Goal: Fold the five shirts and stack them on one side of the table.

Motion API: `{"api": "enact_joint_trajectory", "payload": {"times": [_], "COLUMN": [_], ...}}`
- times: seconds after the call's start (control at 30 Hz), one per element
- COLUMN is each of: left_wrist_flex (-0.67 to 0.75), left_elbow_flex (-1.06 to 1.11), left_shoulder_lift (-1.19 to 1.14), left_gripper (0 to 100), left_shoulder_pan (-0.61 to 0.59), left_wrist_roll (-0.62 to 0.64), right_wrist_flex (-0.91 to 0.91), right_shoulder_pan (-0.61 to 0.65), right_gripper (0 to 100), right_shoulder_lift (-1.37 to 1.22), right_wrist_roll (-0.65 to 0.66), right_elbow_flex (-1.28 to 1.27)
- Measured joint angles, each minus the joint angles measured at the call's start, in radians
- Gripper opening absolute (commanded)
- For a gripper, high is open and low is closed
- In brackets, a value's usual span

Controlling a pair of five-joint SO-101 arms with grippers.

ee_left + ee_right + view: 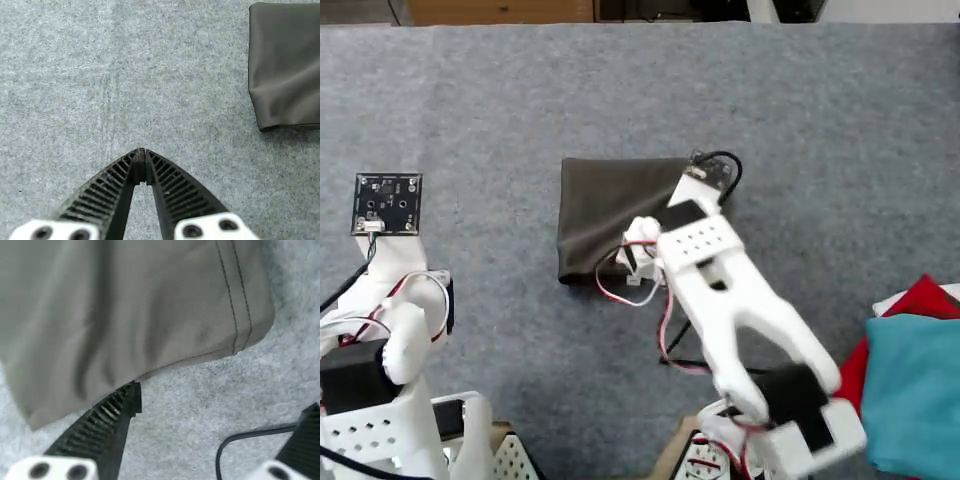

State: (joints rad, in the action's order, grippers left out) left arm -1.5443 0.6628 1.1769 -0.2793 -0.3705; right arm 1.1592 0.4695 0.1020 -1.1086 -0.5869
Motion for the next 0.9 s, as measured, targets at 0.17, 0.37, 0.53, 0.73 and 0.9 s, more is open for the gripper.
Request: {"api": "enact_joint_trajectory", "payload": {"times": [0.17, 0.37, 0.53, 0.73, 0.9], "left_wrist_flex": [0.0, 0.0, 0.0, 0.0, 0.0], "left_elbow_flex": [0.0, 0.0, 0.0, 0.0, 0.0], "left_shoulder_lift": [0.0, 0.0, 0.0, 0.0, 0.0], "left_gripper": [2, 2, 2, 2, 2], "left_shoulder_pan": [0.0, 0.0, 0.0, 0.0, 0.0], "left_wrist_roll": [0.0, 0.0, 0.0, 0.0, 0.0], "right_wrist_flex": [-0.002, 0.068, 0.083, 0.06, -0.002], "right_shoulder_pan": [0.0, 0.0, -0.038, -0.078, -0.084], "right_gripper": [46.8, 46.7, 46.6, 46.6, 46.6], "right_shoulder_lift": [-0.107, -0.1, -0.078, -0.117, -0.16], "right_wrist_roll": [-0.083, -0.107, -0.14, -0.16, -0.184], "right_elbow_flex": [0.091, 0.173, 0.181, 0.183, 0.183]}}
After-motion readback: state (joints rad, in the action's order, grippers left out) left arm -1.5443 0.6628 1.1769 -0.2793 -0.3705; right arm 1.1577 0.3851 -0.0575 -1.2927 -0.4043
